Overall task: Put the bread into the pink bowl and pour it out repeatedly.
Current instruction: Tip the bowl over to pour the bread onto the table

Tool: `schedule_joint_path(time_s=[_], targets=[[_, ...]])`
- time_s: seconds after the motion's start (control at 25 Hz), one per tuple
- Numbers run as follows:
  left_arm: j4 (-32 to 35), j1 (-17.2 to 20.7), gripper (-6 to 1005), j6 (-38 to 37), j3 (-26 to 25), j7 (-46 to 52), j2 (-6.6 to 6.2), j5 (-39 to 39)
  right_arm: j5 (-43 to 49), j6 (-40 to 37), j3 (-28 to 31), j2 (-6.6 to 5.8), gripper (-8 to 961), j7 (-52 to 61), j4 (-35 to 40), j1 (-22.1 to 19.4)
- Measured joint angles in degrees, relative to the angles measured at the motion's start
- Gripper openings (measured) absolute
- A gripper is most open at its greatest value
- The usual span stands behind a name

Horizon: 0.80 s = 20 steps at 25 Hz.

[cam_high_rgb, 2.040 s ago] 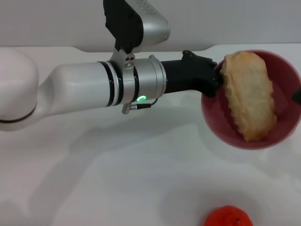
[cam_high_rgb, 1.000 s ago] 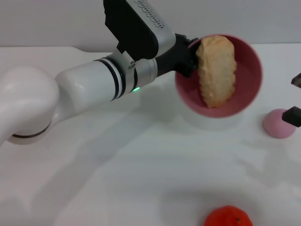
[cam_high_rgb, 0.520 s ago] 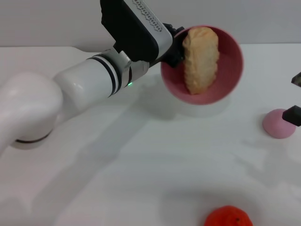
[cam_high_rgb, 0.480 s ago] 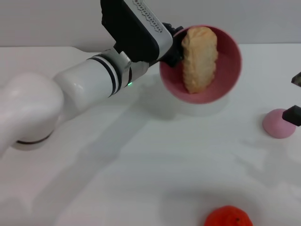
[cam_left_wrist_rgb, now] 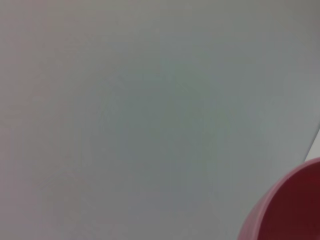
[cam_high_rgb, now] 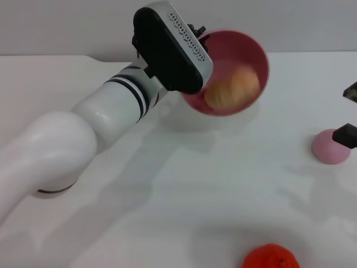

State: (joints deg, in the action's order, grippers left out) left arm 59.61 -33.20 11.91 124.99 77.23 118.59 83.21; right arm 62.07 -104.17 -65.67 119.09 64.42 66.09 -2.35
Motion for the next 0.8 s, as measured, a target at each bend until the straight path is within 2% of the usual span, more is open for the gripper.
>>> schedule_joint_path(time_s=[0.8], targets=[[-0.37, -0.47, 42, 0.75, 0.12, 0.16, -0.03, -0.01, -0.12, 0.27, -1.15, 0.01, 480, 0.17, -2.14, 1.92]])
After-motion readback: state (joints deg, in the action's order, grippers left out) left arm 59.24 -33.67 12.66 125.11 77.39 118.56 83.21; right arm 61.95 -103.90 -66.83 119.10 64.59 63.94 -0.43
